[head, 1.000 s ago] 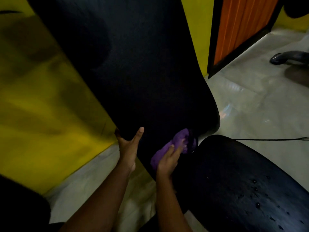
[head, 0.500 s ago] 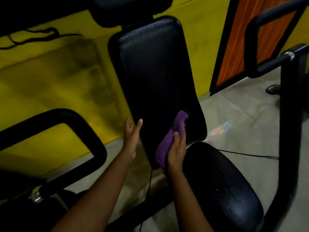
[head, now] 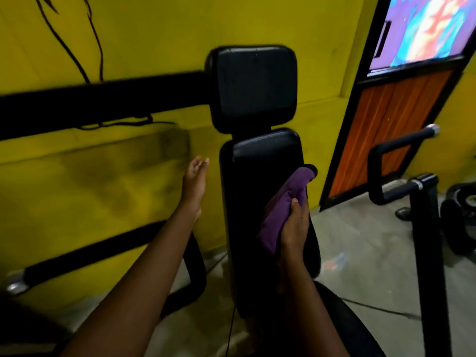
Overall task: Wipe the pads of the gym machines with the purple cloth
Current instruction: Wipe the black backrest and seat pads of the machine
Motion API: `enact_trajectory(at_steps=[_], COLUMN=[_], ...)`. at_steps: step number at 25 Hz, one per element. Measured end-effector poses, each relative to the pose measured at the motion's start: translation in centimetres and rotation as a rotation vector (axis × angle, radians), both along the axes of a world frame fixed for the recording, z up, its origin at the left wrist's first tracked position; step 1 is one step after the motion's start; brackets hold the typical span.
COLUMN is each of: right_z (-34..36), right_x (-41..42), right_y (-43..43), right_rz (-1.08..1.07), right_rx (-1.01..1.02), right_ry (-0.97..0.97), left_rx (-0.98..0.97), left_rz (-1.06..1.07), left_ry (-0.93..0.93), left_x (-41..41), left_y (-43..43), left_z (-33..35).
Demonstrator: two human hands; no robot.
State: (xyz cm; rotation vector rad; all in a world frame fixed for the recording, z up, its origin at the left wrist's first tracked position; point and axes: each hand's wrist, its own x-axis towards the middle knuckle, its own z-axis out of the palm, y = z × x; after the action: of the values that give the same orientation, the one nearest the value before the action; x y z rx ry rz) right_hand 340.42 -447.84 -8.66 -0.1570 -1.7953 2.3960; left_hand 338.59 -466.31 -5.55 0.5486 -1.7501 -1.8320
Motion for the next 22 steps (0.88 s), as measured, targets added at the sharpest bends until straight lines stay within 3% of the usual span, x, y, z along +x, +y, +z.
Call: enact_trajectory(at_steps=[8,14,18,20,22], right_z=[6.8,12.3,14.4,13.9,13.2], right_x=[-5.9,-11.8,-16.0,-17.9,-20.1], right_y=[-5.3,-9.2,-14.1,-16.1,-17.1], right_rz=[-0.134,-0.171,-0.072,-0.026,-0.117], right_rx=[-0.036,-0.034,0.199,0.469,0.710], right_ry=[0.108,0.280,0.619,0.723,0.762], left_rx=[-0.088,-0.029,0.044,0.014,0.017], left_rz=[-0.110,-0.214,-0.182,-0.181,-0.222], left_ry=[0.159,0.284,0.324,0.356,0.386], left_x=[-10.2,-15.6,-18.0,-18.8,-19.3], left_y=[-7.1,-6.5,-5.3,-5.8,-6.3], left_z=[7.4,11.7,12.3,11.5,10.8])
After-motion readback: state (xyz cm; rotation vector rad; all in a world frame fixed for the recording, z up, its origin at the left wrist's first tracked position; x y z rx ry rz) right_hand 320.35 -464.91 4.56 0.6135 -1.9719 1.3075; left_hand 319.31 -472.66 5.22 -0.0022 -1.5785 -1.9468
